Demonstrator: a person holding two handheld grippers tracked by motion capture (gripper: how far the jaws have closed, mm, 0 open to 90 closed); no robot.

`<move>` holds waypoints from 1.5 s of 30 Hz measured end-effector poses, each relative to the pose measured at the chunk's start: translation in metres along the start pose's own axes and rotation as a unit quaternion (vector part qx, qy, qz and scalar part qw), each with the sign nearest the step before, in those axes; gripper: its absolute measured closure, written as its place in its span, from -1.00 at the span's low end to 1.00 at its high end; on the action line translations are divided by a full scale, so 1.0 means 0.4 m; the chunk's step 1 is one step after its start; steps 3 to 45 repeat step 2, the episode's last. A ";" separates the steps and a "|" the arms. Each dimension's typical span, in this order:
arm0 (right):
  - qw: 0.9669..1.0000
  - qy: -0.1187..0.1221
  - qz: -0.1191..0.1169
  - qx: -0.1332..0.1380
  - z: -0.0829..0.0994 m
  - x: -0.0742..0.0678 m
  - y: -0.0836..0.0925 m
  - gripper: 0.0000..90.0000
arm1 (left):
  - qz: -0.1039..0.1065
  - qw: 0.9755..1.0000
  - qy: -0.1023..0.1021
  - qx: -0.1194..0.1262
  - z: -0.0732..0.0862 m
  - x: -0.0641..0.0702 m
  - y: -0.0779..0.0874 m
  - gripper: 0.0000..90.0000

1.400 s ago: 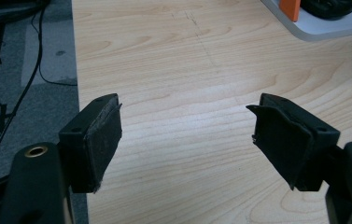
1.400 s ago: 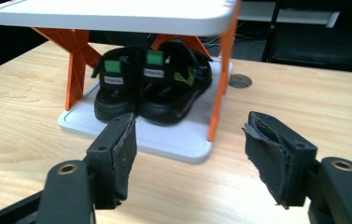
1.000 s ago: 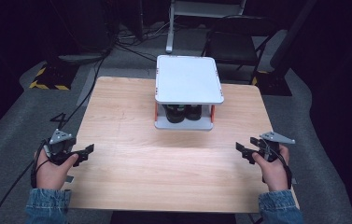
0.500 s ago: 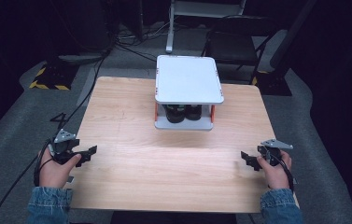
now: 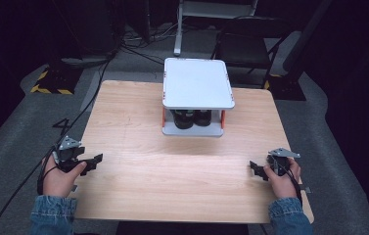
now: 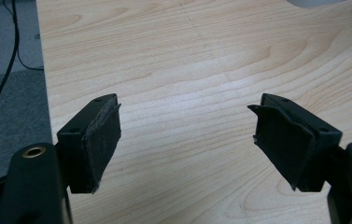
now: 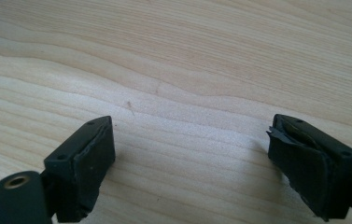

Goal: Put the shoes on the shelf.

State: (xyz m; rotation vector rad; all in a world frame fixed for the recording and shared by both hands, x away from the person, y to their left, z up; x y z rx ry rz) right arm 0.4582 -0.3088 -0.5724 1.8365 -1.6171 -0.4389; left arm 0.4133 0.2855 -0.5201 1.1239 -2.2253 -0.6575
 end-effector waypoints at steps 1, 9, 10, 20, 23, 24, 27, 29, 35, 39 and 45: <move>1.000 -0.001 0.000 -0.001 0.000 0.000 0.000 -0.67 | 0.000 1.000 0.002 0.001 0.000 0.002 -0.001 -0.49; 1.000 0.000 0.000 0.000 0.000 0.000 0.000 -0.67 | 0.000 1.000 0.001 0.000 0.000 0.002 -0.001 -0.49; 1.000 0.000 0.000 0.000 0.000 0.000 0.000 -0.67 | 0.000 1.000 0.001 0.000 0.000 0.002 -0.001 -0.49; 1.000 0.000 0.000 0.000 0.000 0.000 0.000 -0.67 | 0.000 1.000 0.001 0.000 0.000 0.002 -0.001 -0.49; 1.000 0.000 0.000 0.000 0.000 0.000 0.000 -0.67 | 0.000 1.000 0.001 0.000 0.000 0.002 -0.001 -0.49; 1.000 0.000 0.000 0.000 0.000 0.000 0.000 -0.67 | 0.000 1.000 0.001 0.000 0.000 0.002 -0.001 -0.49; 1.000 0.000 0.000 0.000 0.000 0.000 0.000 -0.67 | 0.000 1.000 0.001 0.000 0.000 0.002 -0.001 -0.49; 1.000 0.000 0.000 0.000 0.000 0.000 0.000 -0.67 | 0.000 1.000 0.001 0.000 0.000 0.002 -0.001 -0.49; 1.000 0.000 0.000 0.000 0.000 0.000 0.000 -0.67 | 0.000 1.000 0.001 0.000 0.000 0.002 -0.001 -0.49; 1.000 0.000 0.000 0.000 0.000 0.000 0.000 -0.67 | 0.000 1.000 0.001 0.000 0.000 0.002 -0.001 -0.49; 1.000 0.000 0.000 0.000 0.000 0.000 0.000 -0.67 | 0.000 1.000 0.001 0.000 0.000 0.002 -0.001 -0.49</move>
Point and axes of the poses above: each handheld gripper's, and its own axes: y roughly backward along the jaws, z roughly out of its underside, x roughly to its right, the point moved 10 cm from there along -y, roughly forward along the jaws, and after that the axes turned 13 degrees about z, right-handed, at the moved point
